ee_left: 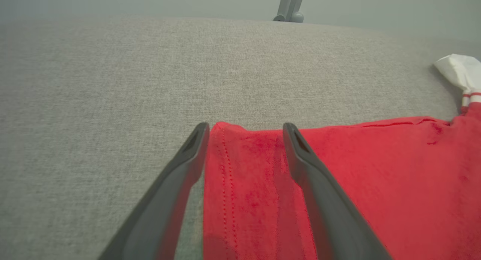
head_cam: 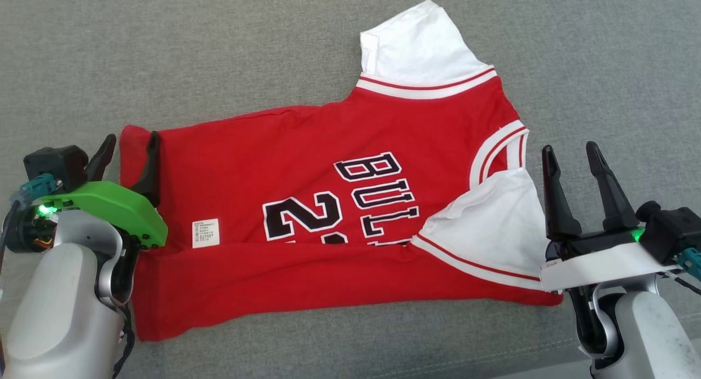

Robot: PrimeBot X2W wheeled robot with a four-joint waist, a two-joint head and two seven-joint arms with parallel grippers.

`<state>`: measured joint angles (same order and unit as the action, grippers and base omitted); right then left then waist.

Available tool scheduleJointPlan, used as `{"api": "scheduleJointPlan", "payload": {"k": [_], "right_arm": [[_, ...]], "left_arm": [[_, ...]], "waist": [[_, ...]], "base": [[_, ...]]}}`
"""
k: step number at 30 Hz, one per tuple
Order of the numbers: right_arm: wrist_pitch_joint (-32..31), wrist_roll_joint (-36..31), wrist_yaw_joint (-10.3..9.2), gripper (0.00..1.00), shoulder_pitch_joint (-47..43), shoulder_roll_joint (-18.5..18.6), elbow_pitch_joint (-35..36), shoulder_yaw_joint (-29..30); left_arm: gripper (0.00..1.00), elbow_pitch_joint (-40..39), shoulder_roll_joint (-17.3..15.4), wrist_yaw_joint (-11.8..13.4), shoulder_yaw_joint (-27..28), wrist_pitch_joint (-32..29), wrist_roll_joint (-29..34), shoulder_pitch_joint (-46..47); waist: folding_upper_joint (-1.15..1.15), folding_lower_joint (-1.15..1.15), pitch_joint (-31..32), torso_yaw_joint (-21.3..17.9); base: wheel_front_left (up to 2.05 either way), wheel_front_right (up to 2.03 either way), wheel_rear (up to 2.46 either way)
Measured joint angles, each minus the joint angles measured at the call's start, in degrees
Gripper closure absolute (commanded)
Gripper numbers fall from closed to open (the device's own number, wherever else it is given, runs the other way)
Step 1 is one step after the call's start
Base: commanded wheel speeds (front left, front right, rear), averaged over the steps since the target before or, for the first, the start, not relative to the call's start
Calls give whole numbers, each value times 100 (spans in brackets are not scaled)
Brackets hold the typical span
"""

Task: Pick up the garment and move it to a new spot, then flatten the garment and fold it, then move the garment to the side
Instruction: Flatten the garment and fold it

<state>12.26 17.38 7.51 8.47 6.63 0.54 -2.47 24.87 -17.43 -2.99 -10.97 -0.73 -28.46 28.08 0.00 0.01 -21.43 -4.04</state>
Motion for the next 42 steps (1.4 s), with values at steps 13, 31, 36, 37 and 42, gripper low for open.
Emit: {"api": "scheduleJointPlan", "payload": {"k": [13, 31, 36, 37, 42], "right_arm": [[154, 287, 0, 0, 519, 254, -477, -37], [-544, 1149, -1, 0, 4228, 1728, -3012, -1636], [-823, 1439, -1, 0, 4848, 1842, -3679, -2308], [-905, 1485, -1, 0, 4961, 1872, -3785, -2442], [-1266, 1761, -2, 0, 5423, 2042, -4218, -2991]], "left_arm": [[100, 838, -23, -261, 19, -11, -371, 451], [100, 802, 645, -356, -723, 353, -110, 1535], [100, 896, 771, -386, -862, 512, -75, 1698], [100, 903, 791, -392, -894, 542, -75, 1731], [100, 977, 858, -411, -982, 681, -74, 1861]], "waist": [[0, 0, -302, -228], [0, 0, -952, 620], [0, 0, -1171, 918], [0, 0, -1210, 969], [0, -1, -1377, 1171]], "base": [[0, 0, 0], [0, 0, 0], [0, 0, 0], [0, 0, 0], [0, 0, 0]]}}
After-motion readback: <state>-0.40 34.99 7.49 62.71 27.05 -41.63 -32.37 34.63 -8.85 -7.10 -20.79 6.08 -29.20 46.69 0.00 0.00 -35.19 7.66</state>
